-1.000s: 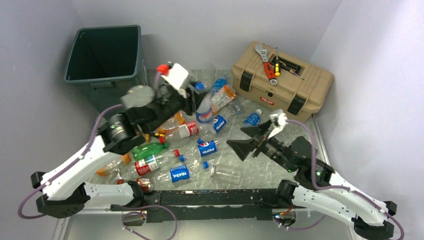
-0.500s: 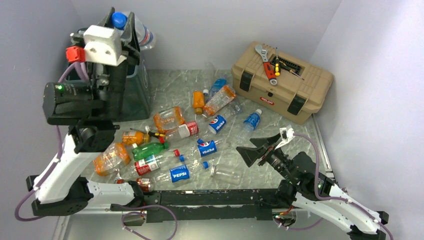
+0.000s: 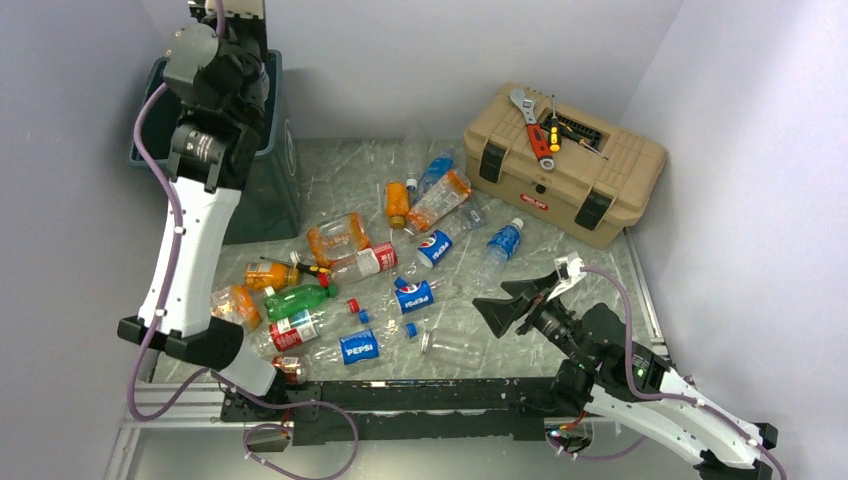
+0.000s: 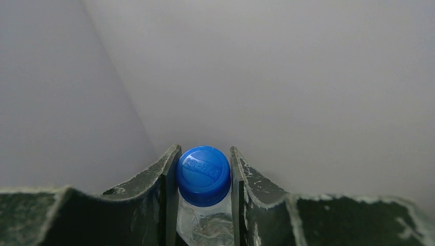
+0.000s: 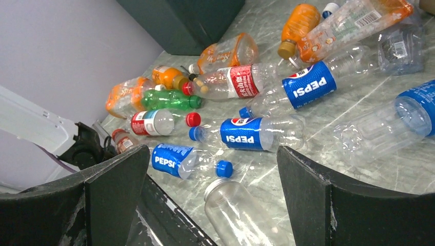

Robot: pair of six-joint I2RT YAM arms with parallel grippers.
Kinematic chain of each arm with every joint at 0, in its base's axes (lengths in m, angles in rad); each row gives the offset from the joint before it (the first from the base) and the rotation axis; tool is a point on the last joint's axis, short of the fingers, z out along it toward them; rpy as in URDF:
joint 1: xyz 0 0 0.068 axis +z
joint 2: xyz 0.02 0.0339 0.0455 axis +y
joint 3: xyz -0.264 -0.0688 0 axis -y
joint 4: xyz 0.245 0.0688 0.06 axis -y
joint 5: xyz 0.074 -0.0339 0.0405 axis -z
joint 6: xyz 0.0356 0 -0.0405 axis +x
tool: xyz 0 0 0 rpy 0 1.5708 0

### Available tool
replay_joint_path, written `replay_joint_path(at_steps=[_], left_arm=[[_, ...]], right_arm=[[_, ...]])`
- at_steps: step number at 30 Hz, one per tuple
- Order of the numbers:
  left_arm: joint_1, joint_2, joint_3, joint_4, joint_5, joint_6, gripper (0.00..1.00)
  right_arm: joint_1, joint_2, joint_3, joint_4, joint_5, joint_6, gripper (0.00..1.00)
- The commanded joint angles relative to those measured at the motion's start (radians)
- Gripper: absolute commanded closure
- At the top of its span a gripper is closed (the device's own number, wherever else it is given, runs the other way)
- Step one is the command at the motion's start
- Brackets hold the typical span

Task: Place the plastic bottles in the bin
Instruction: Place the plastic bottle in the trash bin.

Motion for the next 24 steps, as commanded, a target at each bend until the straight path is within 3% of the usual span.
replay_joint_path(at_steps=[1, 8, 17, 19, 20, 23, 24], left_arm=[[0.146, 0.011, 0.008, -0.018, 0.053, -0.22, 1.0], [0.298, 0.047, -0.133, 0.025, 0.024, -0.355, 1.0], [0.354, 0.098, -0.206, 0.015, 0.017, -0.449, 1.0], [0.358, 0.101, -0.206, 0.011, 0.016, -0.445, 0.89], [0.357, 0.1, -0.206, 0.014, 0.018, -0.438, 0.77], [0.358, 0.086, -0.203, 0.016, 0.043, -0.431, 0.28], [0.355, 0.08, -0.192, 0.013, 0.051, -0.432, 0.16]], right_arm=[[0.002, -0.041, 0.047, -0.023, 0.008, -0.01, 0.0], [0.002, -0.057, 0.024, -0.02, 0.004, -0.009, 0.0], [0.002, -0.042, 0.022, -0.018, 0.012, -0.014, 0.0], [0.002, -0.039, 0.018, -0.013, 0.014, -0.015, 0.0], [0.001, -0.037, 0.019, -0.013, 0.015, -0.017, 0.0], [0.002, -0.024, 0.028, -0.016, 0.024, -0.018, 0.0], [0.002, -0.02, 0.031, -0.019, 0.027, -0.019, 0.0]])
